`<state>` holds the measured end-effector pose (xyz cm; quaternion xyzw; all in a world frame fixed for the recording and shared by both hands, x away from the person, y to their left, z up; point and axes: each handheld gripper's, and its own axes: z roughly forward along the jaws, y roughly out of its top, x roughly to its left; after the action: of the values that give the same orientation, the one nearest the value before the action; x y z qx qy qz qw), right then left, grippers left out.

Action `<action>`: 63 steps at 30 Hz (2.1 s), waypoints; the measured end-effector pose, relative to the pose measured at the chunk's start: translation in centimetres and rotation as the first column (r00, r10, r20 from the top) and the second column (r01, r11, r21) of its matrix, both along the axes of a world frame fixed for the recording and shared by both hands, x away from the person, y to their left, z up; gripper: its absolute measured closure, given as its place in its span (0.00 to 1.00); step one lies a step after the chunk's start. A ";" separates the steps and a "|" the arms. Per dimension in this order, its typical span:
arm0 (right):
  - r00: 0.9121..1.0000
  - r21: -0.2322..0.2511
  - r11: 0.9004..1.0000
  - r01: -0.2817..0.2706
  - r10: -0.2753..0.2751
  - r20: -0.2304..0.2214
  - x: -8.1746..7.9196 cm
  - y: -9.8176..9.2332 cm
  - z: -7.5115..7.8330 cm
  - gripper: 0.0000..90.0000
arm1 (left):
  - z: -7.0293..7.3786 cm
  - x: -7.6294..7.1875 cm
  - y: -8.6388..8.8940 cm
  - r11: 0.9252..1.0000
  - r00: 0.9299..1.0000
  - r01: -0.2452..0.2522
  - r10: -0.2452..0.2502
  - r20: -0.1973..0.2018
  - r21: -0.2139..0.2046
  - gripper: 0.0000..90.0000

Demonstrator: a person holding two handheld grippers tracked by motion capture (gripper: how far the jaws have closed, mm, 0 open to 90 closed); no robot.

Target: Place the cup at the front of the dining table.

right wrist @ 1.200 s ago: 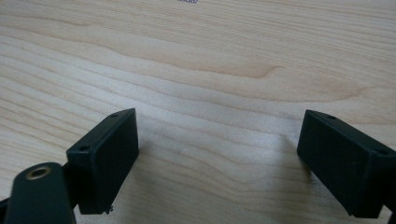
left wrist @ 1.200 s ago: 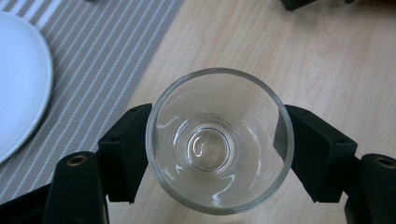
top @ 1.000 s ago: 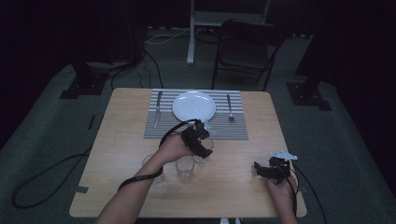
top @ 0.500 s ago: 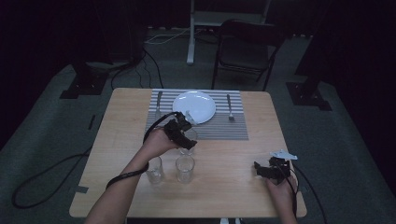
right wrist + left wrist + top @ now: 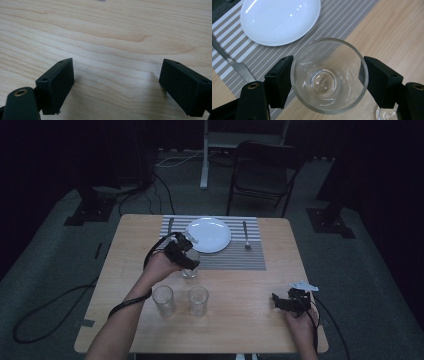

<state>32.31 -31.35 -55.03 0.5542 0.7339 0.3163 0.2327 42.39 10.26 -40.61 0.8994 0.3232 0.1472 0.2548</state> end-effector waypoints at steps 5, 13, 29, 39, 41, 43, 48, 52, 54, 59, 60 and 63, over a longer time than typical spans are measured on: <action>1.000 0.000 1.000 0.000 0.000 0.000 0.0 0.0 0.0 0.14 | 0.0 1.0 1.0 0.998 0.998 -0.056 0.056 0.010 -0.010 0.32; 1.000 0.000 1.000 0.000 0.000 0.000 0.0 0.0 0.0 0.14 | 0.0 2.7 2.2 0.991 0.991 -0.132 0.133 0.028 -0.039 0.32; 1.000 0.000 1.000 0.000 0.000 0.000 0.0 0.0 0.0 0.14 | -0.4 6.1 2.7 0.969 0.970 -0.238 0.241 0.029 -0.069 0.32; 1.000 0.001 1.000 0.000 0.000 0.004 -0.1 0.1 0.0 0.16 | -2.0 8.0 3.0 0.958 0.960 -0.277 0.278 0.007 -0.067 0.32; 1.000 0.001 1.000 0.000 0.000 0.004 -0.1 0.1 0.0 0.16 | -2.3 8.2 3.0 0.958 0.960 -0.280 0.281 0.005 -0.067 0.32; 1.000 0.001 1.000 0.000 0.000 0.004 -0.1 0.1 0.0 0.16 | -2.8 8.3 3.0 0.958 0.960 -0.280 0.280 -0.009 -0.069 0.32; 1.000 0.001 1.000 0.000 -0.001 0.004 -0.1 0.1 0.0 0.16 | -3.1 8.4 3.5 0.953 0.957 -0.289 0.288 -0.017 -0.095 0.32; 1.000 0.001 1.000 0.000 0.000 0.004 -0.1 0.1 0.0 0.16 | -3.2 8.2 3.6 0.952 0.958 -0.287 0.288 -0.011 -0.107 0.31; 1.000 0.001 1.000 0.000 0.000 0.004 -0.1 0.1 0.0 0.16 | -3.3 8.3 3.7 0.954 0.961 -0.277 0.274 -0.042 -0.116 0.21; 1.000 0.001 1.000 0.000 0.000 0.004 -0.1 0.1 0.0 0.16 | -3.5 8.0 3.9 0.955 0.962 -0.271 0.266 -0.061 -0.121 0.12; 1.000 0.001 1.000 0.000 0.000 0.004 -0.1 0.1 0.0 0.16 | -3.5 7.9 4.0 0.956 0.963 -0.270 0.265 -0.055 -0.117 0.11; 1.000 0.001 1.000 0.000 0.000 0.004 -0.1 0.1 0.0 0.16 | -3.7 7.7 4.3 0.957 0.964 -0.263 0.256 -0.072 -0.123 0.08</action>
<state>32.20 -31.28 -55.02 0.5539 0.7332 0.3177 0.2337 50.09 14.55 -44.32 0.8342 0.4545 0.1329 0.2827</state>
